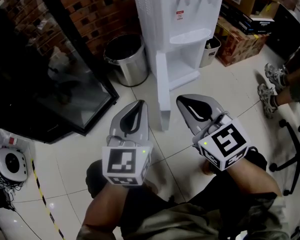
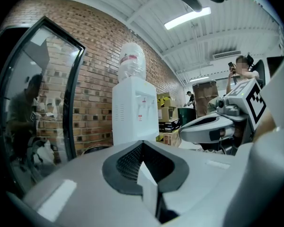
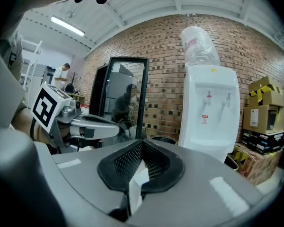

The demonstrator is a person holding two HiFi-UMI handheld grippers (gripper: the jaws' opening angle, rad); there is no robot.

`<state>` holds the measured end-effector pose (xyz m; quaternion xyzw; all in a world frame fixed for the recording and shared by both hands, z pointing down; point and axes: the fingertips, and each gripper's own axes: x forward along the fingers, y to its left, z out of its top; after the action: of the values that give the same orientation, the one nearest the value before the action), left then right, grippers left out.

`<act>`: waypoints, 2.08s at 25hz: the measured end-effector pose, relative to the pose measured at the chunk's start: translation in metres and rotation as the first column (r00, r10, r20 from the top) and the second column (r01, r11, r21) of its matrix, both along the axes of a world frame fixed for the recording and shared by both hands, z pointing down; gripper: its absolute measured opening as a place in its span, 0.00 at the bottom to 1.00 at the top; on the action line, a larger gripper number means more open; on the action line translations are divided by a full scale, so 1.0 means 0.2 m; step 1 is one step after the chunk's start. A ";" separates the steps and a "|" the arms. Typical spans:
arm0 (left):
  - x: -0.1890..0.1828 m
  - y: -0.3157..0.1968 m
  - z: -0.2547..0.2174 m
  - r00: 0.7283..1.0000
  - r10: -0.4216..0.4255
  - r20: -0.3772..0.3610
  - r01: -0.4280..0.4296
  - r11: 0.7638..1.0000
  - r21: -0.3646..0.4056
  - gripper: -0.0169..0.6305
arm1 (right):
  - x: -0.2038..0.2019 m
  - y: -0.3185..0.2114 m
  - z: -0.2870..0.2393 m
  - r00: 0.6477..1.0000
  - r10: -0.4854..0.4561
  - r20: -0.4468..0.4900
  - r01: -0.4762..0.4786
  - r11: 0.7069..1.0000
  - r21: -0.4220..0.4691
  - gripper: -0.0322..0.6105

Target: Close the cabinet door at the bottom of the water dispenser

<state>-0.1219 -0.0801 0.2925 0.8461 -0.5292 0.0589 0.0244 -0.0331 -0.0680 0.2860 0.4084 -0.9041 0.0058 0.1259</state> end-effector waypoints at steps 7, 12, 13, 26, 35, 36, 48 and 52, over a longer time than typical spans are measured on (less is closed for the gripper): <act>0.01 -0.16 0.02 0.999 -0.040 0.012 0.040 0.999 -0.003 0.03 | 0.02 -0.15 0.08 0.998 -0.030 -0.057 0.030 1.000 -0.010 0.05; -0.01 -0.23 0.05 0.998 -0.045 0.036 0.046 0.998 -0.030 0.03 | 0.01 -0.21 0.15 0.993 -0.098 -0.064 0.095 0.994 -0.044 0.12; -0.01 -0.24 0.06 0.998 -0.047 0.051 0.049 0.998 -0.038 0.03 | -0.01 -0.22 0.18 0.990 -0.119 -0.073 0.116 0.992 -0.051 0.15; -0.02 -0.32 0.26 0.992 -0.074 0.100 0.086 0.988 -0.126 0.04 | -0.21 -0.22 0.40 0.928 -0.342 -0.151 0.321 0.936 -0.145 0.35; 0.08 -0.25 0.22 0.991 -0.046 0.126 0.061 0.991 -0.115 0.04 | -0.24 -0.18 0.62 0.873 -0.408 -0.269 0.349 0.906 -0.241 0.37; 0.08 -0.25 0.22 0.991 -0.051 0.126 0.065 0.991 -0.115 0.04 | -0.23 -0.19 0.64 0.869 -0.408 -0.282 0.344 0.905 -0.249 0.37; 0.11 -0.24 0.20 0.990 -0.091 0.109 0.104 0.987 -0.122 0.03 | -0.19 -0.20 0.71 0.853 -0.421 -0.310 0.338 0.896 -0.286 0.35; 0.19 -0.24 0.17 0.994 -0.068 0.087 0.078 0.990 -0.118 0.03 | -0.12 -0.18 0.70 0.857 -0.409 -0.313 0.320 0.899 -0.299 0.34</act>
<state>-0.0832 -0.1287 0.3264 0.8199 -0.5560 0.1247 0.0559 -0.0574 -0.1046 0.4267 0.2045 -0.9181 0.0125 0.3394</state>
